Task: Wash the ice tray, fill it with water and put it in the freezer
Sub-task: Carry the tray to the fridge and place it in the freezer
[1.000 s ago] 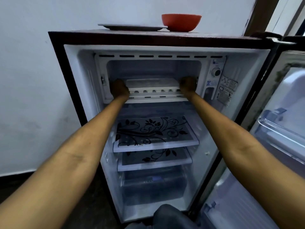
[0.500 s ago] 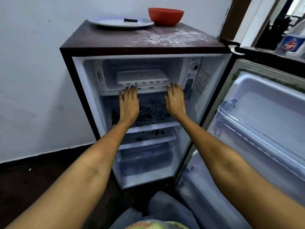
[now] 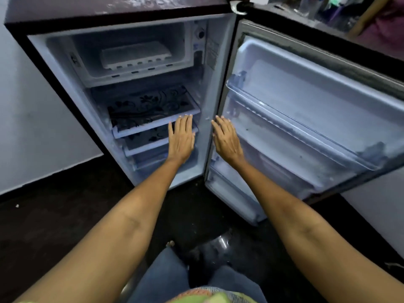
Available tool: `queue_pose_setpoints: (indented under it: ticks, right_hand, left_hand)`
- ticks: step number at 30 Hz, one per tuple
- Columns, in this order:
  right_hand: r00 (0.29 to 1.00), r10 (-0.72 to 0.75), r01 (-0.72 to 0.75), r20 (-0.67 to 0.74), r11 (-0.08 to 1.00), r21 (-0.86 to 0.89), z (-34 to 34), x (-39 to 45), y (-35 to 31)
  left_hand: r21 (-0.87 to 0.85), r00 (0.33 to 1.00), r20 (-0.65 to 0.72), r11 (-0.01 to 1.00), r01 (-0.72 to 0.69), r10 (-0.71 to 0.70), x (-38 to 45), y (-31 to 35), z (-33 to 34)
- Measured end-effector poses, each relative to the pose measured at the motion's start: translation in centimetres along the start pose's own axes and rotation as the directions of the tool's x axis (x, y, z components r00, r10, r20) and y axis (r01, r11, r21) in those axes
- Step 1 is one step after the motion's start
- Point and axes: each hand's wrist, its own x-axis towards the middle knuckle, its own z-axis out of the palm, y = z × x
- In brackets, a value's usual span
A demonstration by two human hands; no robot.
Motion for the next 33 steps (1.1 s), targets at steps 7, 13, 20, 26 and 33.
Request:
queue_pose_setpoints:
  ticks: [7,13,20,26,33]
  right_hand:
    - [0.958,0.279,-0.274,-0.062,0.959,0.071,-6.7,-13.8,6.2]
    - [0.753,0.653,-0.620,-0.088,0.747,0.238,-14.0,-23.3,14.0]
    - [0.674,0.737,-0.703,-0.057,0.662,0.260,-18.4,-28.2,19.1]
    - [0.589,0.808,-0.760,-0.009,0.558,0.334,-18.6,-30.1,20.1]
    - [0.493,0.867,-0.839,0.072,0.453,0.302,-17.6,-31.5,18.8]
  left_hand:
    - [-0.032,0.990,0.004,0.990,-0.138,0.139,-5.5,12.1,-1.0]
    - [-0.039,0.908,-0.054,0.908,-0.417,0.415,-8.4,23.7,-2.6]
    - [0.004,0.958,-0.038,0.959,-0.283,0.282,-9.2,33.4,-4.5]
    - [-0.061,0.988,-0.013,0.986,-0.155,0.154,-8.0,34.5,-5.7]
    - [-0.076,0.987,-0.139,0.993,-0.096,0.084,-11.0,31.3,-5.2]
